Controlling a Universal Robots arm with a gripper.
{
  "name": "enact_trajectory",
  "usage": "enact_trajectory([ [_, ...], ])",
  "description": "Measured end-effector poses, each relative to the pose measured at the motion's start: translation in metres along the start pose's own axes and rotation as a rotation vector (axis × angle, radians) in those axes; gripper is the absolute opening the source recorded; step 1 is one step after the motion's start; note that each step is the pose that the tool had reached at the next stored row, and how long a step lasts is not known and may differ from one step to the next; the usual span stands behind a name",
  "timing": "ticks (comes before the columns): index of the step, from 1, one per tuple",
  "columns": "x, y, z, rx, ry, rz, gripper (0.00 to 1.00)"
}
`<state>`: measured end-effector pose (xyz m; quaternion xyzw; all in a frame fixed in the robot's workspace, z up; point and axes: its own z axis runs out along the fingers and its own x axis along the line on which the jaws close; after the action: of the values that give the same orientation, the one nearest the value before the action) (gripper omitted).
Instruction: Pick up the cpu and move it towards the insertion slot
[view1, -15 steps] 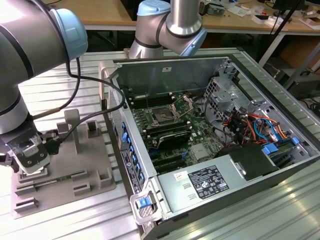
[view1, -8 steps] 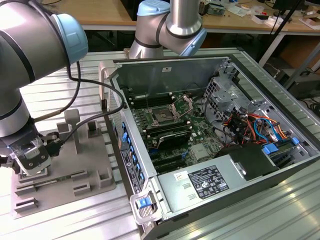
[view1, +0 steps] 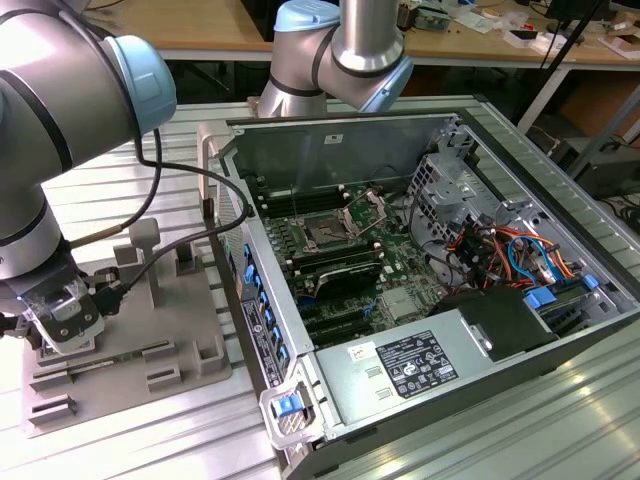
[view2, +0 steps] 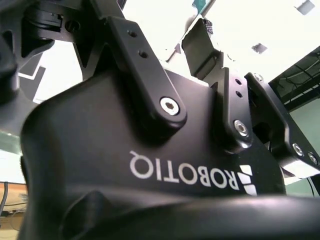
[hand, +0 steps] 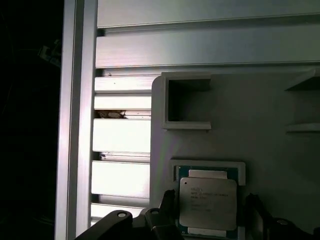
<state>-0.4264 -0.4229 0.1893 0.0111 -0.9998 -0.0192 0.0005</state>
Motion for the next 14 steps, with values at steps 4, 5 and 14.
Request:
enact_trajectory([
  [4, 0.0, 0.0, 0.0002, -0.0002, 0.0, 0.0, 0.65],
  [5, 0.0001, 0.0, 0.0001, -0.0001, 0.0002, 0.0, 0.58],
  [14, 0.0, 0.0, 0.0004, -0.0001, -0.0001, 0.0, 0.55],
])
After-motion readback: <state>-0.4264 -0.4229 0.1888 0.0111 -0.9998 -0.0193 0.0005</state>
